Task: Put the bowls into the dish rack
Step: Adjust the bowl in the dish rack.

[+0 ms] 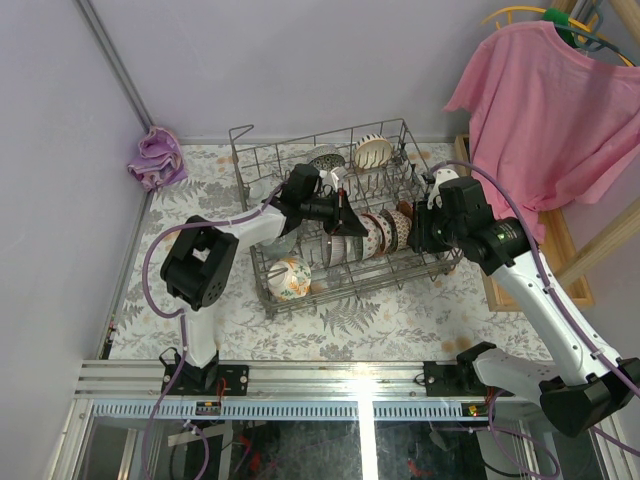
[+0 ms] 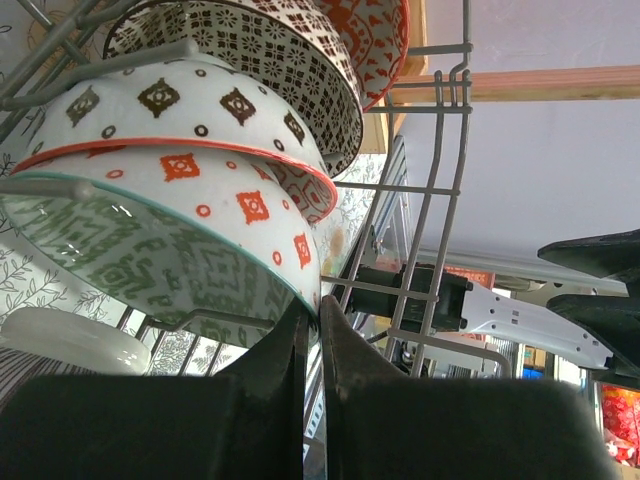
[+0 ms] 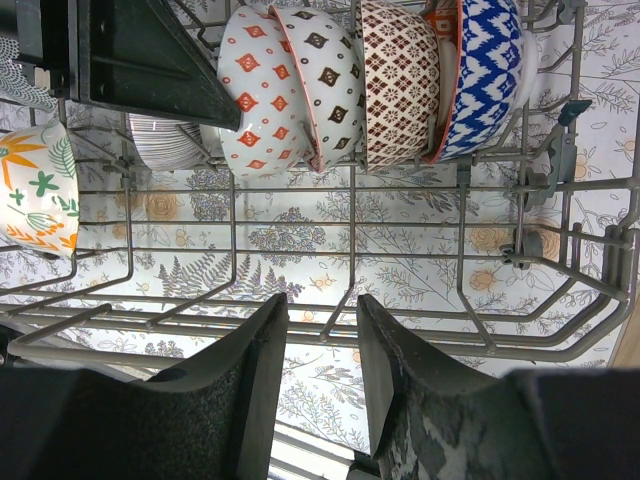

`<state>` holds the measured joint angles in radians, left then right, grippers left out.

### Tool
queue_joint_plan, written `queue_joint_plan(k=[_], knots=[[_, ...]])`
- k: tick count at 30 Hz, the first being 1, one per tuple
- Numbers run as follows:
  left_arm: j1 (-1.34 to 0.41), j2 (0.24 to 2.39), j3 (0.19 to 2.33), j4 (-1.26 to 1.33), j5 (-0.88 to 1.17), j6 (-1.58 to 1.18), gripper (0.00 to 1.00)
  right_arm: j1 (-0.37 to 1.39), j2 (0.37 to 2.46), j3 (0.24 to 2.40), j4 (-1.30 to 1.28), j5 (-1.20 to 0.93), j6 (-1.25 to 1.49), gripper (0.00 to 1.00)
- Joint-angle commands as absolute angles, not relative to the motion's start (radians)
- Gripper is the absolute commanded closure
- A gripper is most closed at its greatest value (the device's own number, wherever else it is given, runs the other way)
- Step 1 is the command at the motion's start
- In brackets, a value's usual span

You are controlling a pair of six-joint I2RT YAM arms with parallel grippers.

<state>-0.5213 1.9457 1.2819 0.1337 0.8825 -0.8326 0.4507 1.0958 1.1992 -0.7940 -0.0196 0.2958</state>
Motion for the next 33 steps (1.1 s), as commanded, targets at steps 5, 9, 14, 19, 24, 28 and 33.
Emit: queue_joint_plan(k=[5, 9, 14, 19, 24, 28, 33], knots=[[-0.505, 1.928, 1.271, 0.119, 0.841, -0.804, 1.0, 0.445, 1.085, 1.219, -0.769, -0.03, 0.292, 0.59], [-0.5, 1.909, 1.272, 0.073, 0.793, -0.782, 1.0, 0.445, 1.082, 1.217, -0.767, -0.028, 0.291, 0.59], [-0.491, 1.886, 1.276, 0.028, 0.74, -0.76, 1.0, 0.446, 1.079, 1.216, -0.767, -0.029, 0.291, 0.59], [-0.481, 1.9, 1.297, 0.004, 0.738, -0.746, 1.0, 0.445, 1.077, 1.213, -0.765, -0.032, 0.291, 0.59], [-0.479, 1.909, 1.305, 0.003, 0.731, -0.751, 1.0, 0.446, 1.076, 1.209, -0.764, -0.031, 0.291, 0.59], [-0.479, 1.914, 1.32, -0.032, 0.713, -0.735, 1.0, 0.446, 1.079, 1.212, -0.765, -0.032, 0.291, 0.59], [-0.476, 1.915, 1.316, -0.051, 0.694, -0.73, 0.97, 0.445, 1.081, 1.217, -0.766, -0.034, 0.291, 0.59]])
